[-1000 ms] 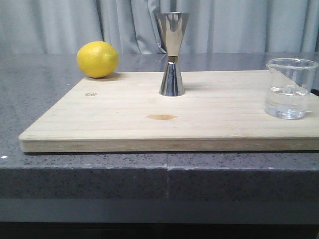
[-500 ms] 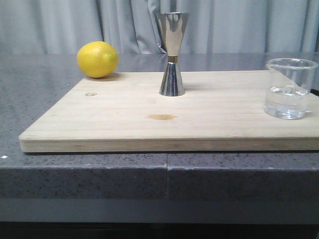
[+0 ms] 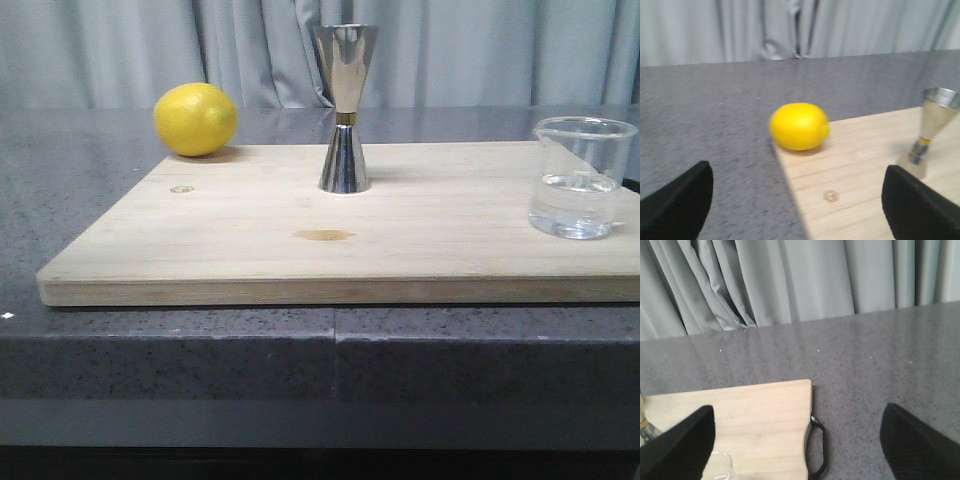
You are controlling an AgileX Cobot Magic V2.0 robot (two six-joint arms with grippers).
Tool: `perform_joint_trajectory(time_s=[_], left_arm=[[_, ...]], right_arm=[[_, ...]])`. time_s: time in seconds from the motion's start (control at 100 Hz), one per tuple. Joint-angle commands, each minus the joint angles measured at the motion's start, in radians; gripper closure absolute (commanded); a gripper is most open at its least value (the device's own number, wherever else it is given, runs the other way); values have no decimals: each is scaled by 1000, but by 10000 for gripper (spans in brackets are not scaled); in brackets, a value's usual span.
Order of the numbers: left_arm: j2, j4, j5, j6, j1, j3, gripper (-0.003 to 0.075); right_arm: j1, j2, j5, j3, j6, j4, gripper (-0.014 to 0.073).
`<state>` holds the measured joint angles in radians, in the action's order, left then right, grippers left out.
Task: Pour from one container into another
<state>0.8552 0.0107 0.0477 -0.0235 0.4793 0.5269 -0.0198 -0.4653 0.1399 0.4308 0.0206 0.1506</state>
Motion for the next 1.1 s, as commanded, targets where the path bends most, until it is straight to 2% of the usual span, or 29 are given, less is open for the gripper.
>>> perform_joint_trajectory(time_s=[0.0, 0.12, 0.29, 0.59, 0.71, 0.86, 1.09], left_arm=[[72, -27, 182, 4, 99, 36, 122], [194, -27, 291, 2, 162, 36, 124], [333, -51, 388, -21, 167, 54, 124], [510, -362, 542, -306, 160, 149, 124], [575, -454, 605, -395, 137, 190, 124], [649, -627, 720, -578, 96, 237, 124], [724, -717, 789, -617, 77, 282, 124]], right_arm=[[0, -11, -36, 28, -5, -1, -14], [-4, -11, -36, -7, -21, -3, -14], [-3, -11, -40, -88, -21, -3, -14], [-122, -11, -41, -126, -21, 8, -14], [-172, -11, -48, -136, -21, 1, -14], [-203, -11, -52, -142, -21, -1, -14], [-210, -11, -52, -142, -21, -1, -14]])
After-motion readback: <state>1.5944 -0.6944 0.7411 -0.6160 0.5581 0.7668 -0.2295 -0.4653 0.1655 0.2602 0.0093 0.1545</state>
